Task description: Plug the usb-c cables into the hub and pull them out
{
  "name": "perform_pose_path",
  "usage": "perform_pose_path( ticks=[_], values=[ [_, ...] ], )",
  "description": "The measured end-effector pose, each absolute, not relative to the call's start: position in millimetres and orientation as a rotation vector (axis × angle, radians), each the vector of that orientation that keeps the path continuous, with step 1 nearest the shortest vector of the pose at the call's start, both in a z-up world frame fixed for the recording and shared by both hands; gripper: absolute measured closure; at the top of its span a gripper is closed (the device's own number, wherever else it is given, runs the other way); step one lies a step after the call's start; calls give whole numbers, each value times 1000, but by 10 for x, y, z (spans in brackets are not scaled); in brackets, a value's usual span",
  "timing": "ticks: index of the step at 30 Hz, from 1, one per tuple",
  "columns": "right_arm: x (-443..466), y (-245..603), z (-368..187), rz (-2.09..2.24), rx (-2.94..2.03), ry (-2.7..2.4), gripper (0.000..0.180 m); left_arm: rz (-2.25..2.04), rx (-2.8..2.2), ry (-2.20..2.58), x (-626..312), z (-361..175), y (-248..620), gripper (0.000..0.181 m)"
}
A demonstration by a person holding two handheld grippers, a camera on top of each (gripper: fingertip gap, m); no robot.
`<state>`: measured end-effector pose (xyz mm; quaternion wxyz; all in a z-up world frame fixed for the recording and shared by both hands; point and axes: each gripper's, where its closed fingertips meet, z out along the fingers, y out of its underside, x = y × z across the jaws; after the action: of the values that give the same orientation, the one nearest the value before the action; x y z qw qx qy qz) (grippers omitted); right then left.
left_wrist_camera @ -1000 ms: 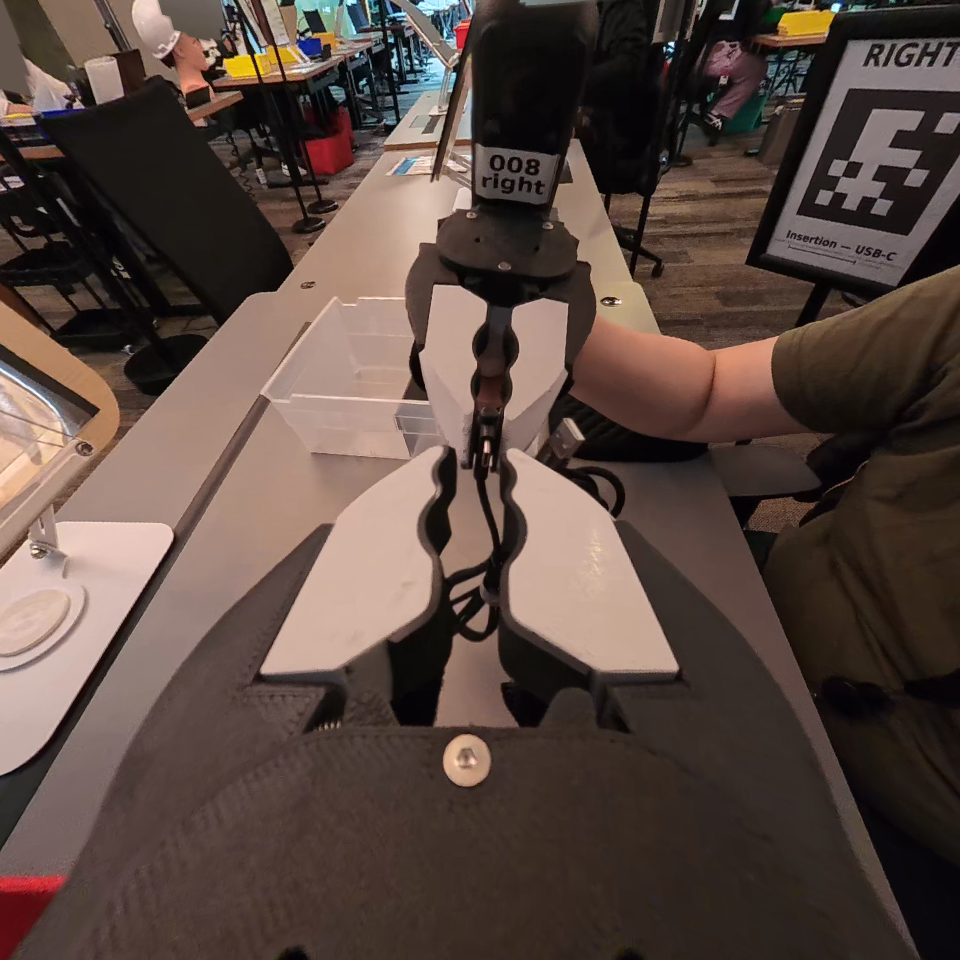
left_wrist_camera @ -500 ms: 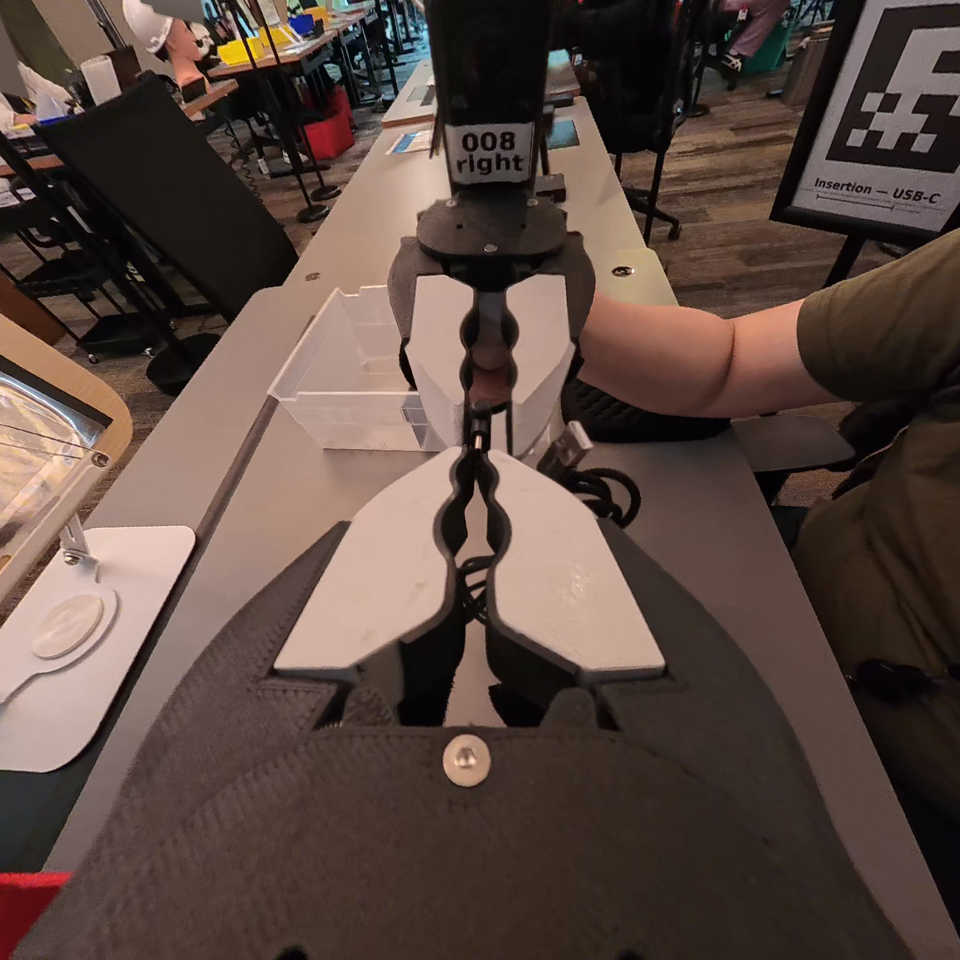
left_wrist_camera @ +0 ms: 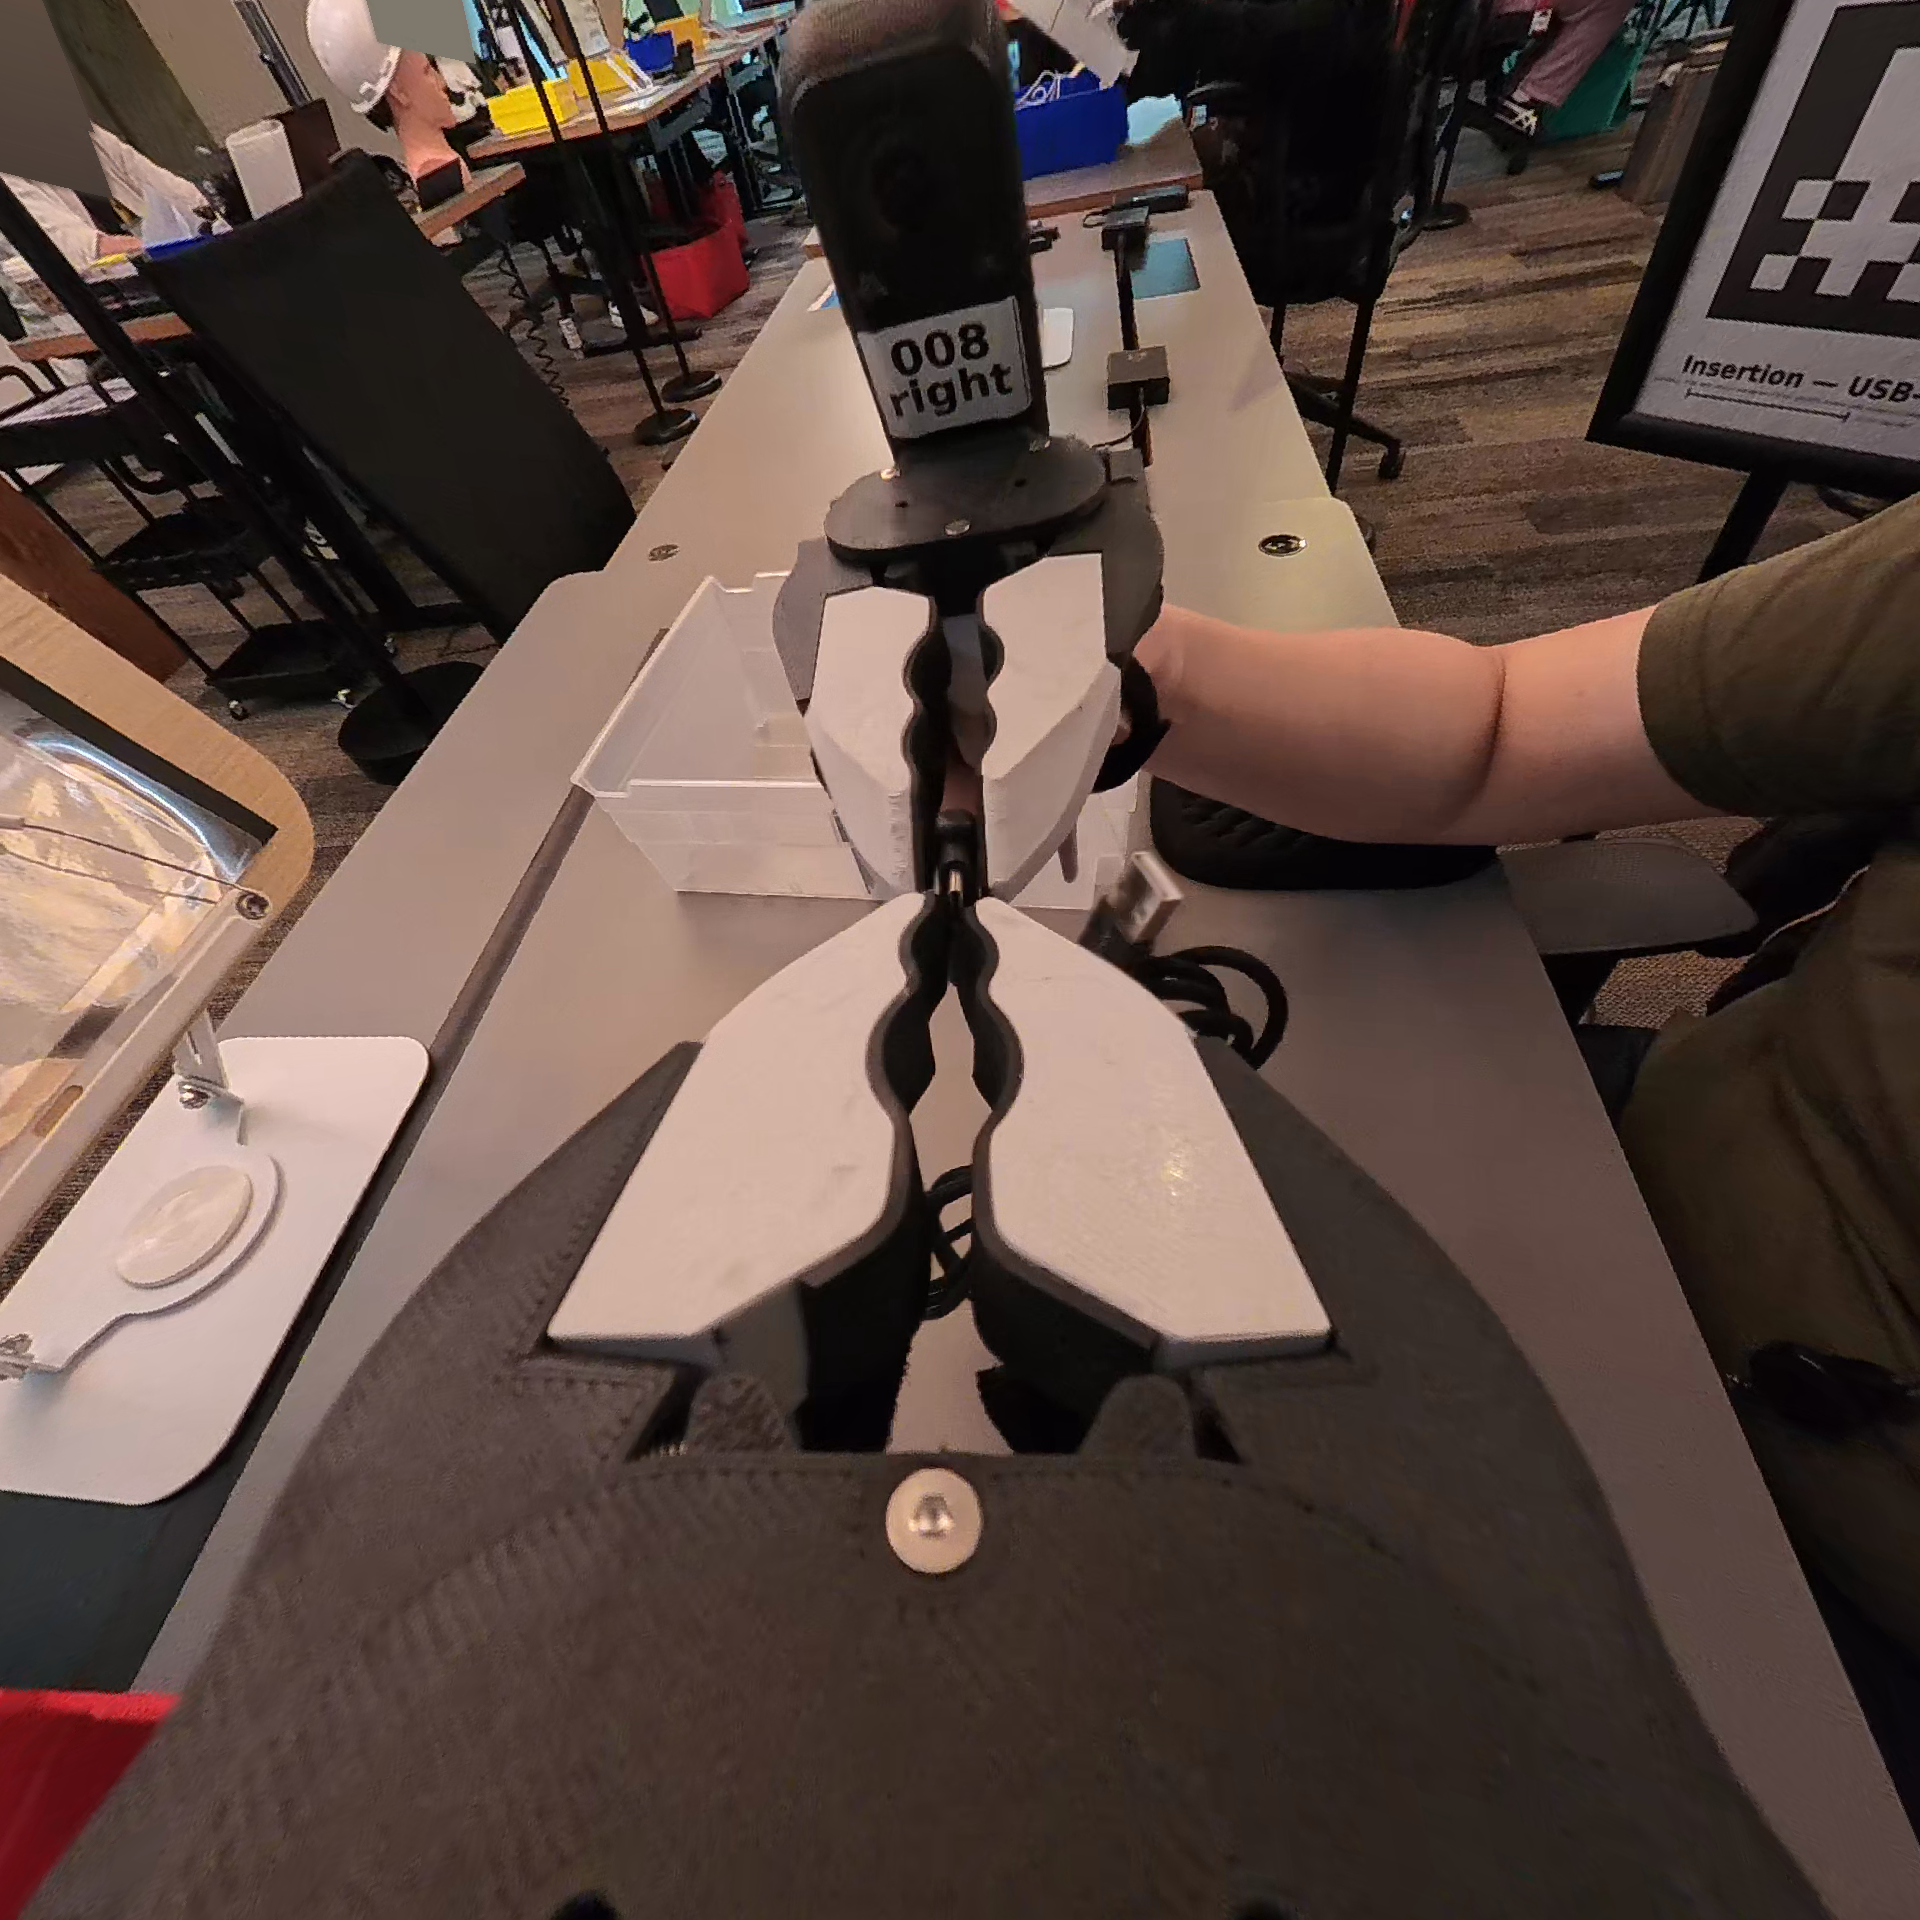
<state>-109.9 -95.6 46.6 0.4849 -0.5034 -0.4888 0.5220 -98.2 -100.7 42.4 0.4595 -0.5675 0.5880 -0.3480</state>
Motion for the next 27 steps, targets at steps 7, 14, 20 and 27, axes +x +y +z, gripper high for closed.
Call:
perform_pose_path(
  ticks=[7, 14, 20, 27],
  values=[
    [-1103, -922, 472, 1307, -1224, -1154, 167, -863, -1389, 1419, -990, 470, -989, 179],
    [-1088, -923, 549, 1345, -1173, -1106, 168, -858, -1385, 1403, -994, 502, -981, 179],
    [-1079, -883, 574, 1347, -1158, -1065, 165, -867, -1387, 1383, -1004, 525, -960, 179],
    [-1086, -876, 586, 1347, -1136, -1044, 171, -875, -1388, 1364, -1013, 546, -943, 179]
  ],
)
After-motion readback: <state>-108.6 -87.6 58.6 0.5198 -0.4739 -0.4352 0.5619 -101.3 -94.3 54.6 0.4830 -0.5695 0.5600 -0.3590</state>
